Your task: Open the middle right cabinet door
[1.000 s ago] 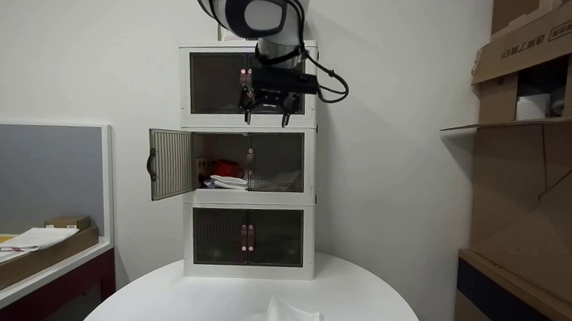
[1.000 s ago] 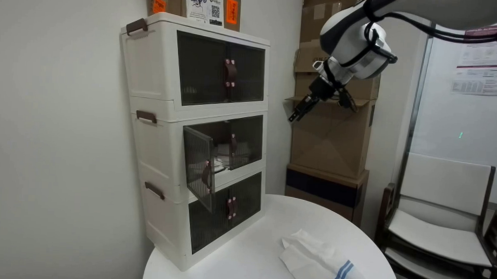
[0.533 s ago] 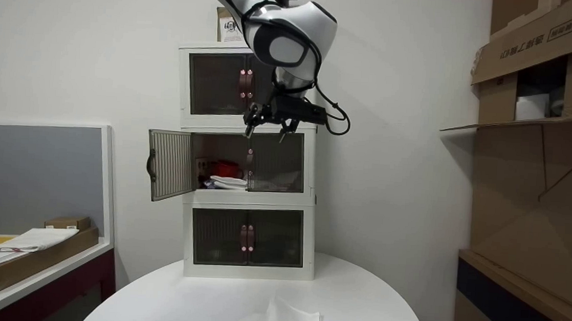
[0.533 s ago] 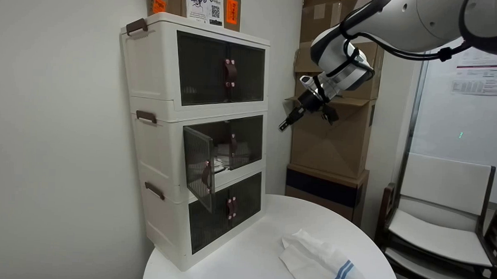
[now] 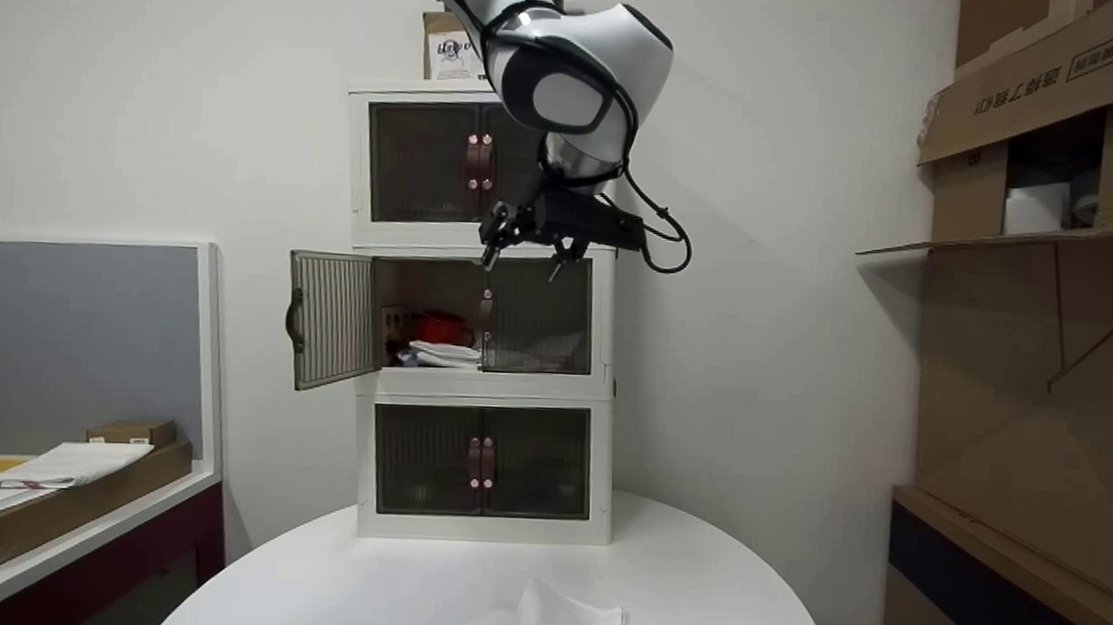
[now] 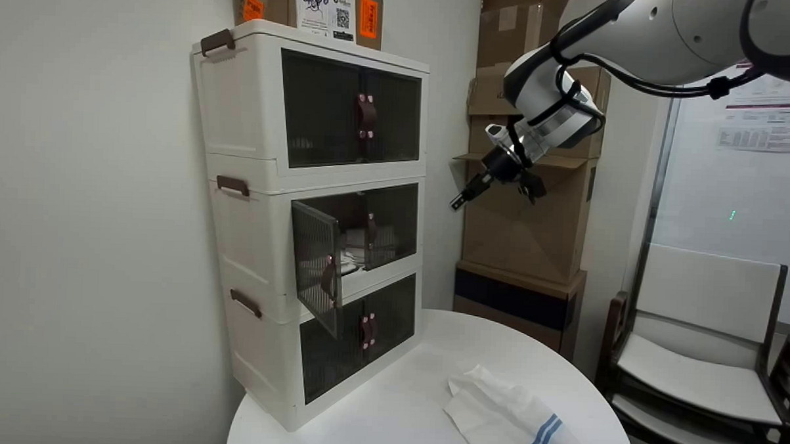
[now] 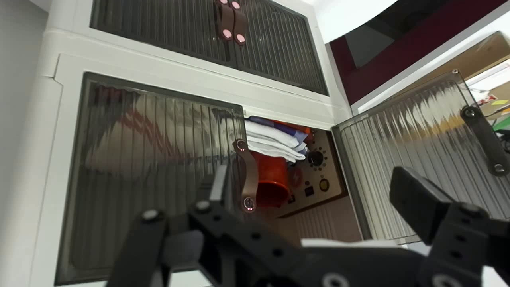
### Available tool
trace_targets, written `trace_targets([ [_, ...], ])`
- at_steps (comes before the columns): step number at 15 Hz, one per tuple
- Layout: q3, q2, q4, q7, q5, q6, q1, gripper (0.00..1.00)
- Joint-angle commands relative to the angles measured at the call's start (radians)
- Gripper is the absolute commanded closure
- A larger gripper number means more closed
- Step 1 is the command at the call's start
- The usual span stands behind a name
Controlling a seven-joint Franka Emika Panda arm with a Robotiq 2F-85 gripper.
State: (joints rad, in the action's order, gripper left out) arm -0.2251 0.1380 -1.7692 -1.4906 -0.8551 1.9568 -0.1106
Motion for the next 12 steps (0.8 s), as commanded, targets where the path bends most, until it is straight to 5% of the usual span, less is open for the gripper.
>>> trace_targets([
  [1, 0.033, 0.03, 0.023, -0.13, -0.069, -0.064, -0.076, 0.0],
  [7, 0.068, 0.158, 0.184, -0.301, -0.163, -0.246, -0.133, 0.0],
  [12, 0.124, 0.272, 0.317, -0.27, -0.176, -0.313, -0.119, 0.0],
])
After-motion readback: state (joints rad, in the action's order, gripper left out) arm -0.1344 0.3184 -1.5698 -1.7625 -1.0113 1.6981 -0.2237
